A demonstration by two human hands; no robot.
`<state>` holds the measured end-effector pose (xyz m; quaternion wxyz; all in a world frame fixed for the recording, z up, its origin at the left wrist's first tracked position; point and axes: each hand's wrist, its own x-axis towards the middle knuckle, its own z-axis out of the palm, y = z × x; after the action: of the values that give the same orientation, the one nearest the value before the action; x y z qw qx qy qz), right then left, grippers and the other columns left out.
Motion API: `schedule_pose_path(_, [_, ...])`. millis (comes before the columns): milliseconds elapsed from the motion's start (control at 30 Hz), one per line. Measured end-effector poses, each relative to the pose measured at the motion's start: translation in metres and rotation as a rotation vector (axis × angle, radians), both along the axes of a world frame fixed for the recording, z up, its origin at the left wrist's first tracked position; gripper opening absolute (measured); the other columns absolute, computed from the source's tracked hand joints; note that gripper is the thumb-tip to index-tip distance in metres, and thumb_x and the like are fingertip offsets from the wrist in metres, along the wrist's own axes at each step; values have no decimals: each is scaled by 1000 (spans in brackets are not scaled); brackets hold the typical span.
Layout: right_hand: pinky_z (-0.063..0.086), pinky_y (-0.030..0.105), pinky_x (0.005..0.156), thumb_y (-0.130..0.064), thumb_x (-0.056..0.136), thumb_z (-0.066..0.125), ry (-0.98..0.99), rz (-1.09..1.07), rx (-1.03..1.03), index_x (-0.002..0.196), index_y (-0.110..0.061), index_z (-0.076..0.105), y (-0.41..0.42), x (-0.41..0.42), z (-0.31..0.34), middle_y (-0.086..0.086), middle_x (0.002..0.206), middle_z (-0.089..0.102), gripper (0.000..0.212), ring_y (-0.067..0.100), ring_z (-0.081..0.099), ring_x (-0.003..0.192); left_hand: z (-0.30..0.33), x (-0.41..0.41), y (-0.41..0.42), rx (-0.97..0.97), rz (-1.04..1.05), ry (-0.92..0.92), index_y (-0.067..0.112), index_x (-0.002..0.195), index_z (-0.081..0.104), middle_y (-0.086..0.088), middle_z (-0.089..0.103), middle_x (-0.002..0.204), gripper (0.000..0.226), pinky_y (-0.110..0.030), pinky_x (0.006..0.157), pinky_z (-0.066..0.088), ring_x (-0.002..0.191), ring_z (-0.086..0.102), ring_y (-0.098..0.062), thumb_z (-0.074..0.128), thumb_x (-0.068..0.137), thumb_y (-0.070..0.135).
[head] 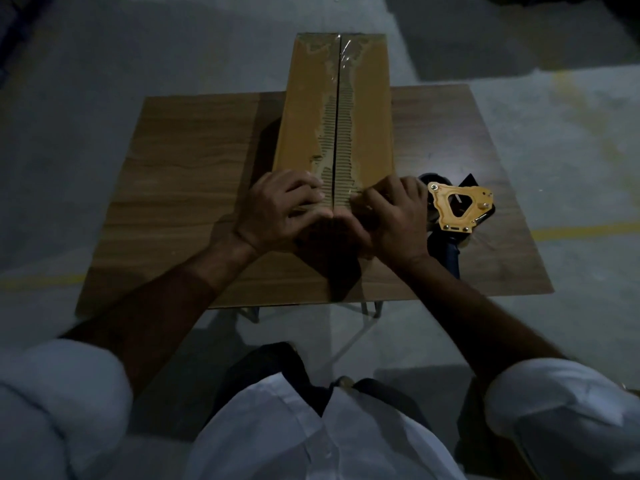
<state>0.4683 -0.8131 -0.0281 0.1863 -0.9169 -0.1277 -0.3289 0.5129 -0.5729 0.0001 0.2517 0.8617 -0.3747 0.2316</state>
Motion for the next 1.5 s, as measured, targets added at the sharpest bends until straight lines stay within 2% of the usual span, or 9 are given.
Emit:
schedule_pose_path(200, [42,50,92,-68,78,78,18,-31,-65,120,-20,61,0,-8,-21,14,120,61,67,33,47,106,-13,-1,6,72,-21,-57,9,110,76,-10,71,126,43,-44,80,54,119,66,-28,84,86,44])
schedule_pose_path(367, [41,43,86,-67,83,75,114,91,-73,118,-23,59,-15,-3,4,9,114,58,58,27,44,102,-1,3,23,272,-110,45,12,137,57,-12,55,146,72,-52,94,52,136,51,-30,89,79,41])
schedule_pose_path(467, [42,41,82,-72,87,68,103,64,-48,111,-21,64,-13,3,2,10,110,57,57,28,46,99,-5,2,16,240,-53,-10,14,131,58,-12,61,140,68,-52,87,53,129,58,-32,88,80,47])
schedule_pose_path(667, [42,52,97,-61,74,80,88,-50,-134,124,-16,53,6,-14,-21,11,124,49,72,34,44,112,-16,-21,3,328,137,-67,12,135,52,-12,60,144,89,-49,89,51,131,57,-35,92,67,54])
schedule_pose_path(900, [37,47,94,-74,89,62,59,-83,-72,108,-22,54,10,-8,-8,7,114,49,56,32,47,104,2,-9,7,199,59,-1,12,116,74,-7,69,128,50,-48,79,51,113,63,-32,77,87,53])
schedule_pose_path(1067, [38,53,99,-59,81,76,109,-64,-190,126,-15,50,7,-18,-21,10,131,44,68,35,46,114,-3,-19,-3,329,150,11,10,120,67,-12,66,129,70,-45,80,46,114,62,-35,92,68,49])
schedule_pose_path(1133, [39,52,97,-59,80,76,134,-51,-179,125,-16,52,5,-17,-13,9,129,45,66,34,46,111,-1,-20,-2,352,148,37,11,125,60,-13,63,133,79,-47,82,47,116,61,-36,93,65,49])
schedule_pose_path(1300, [38,44,88,-67,90,65,109,-31,-110,111,-21,57,-1,-10,-2,7,117,51,51,30,44,103,-1,-11,-3,223,118,-33,14,113,67,-8,68,123,54,-41,78,42,107,56,-28,76,84,59])
schedule_pose_path(1500, [41,48,90,-57,77,82,177,-80,-191,115,-13,60,7,-17,-6,16,118,58,62,32,43,104,-9,-16,-10,357,175,27,16,121,50,-10,62,126,79,-45,80,46,110,55,-31,92,64,51])
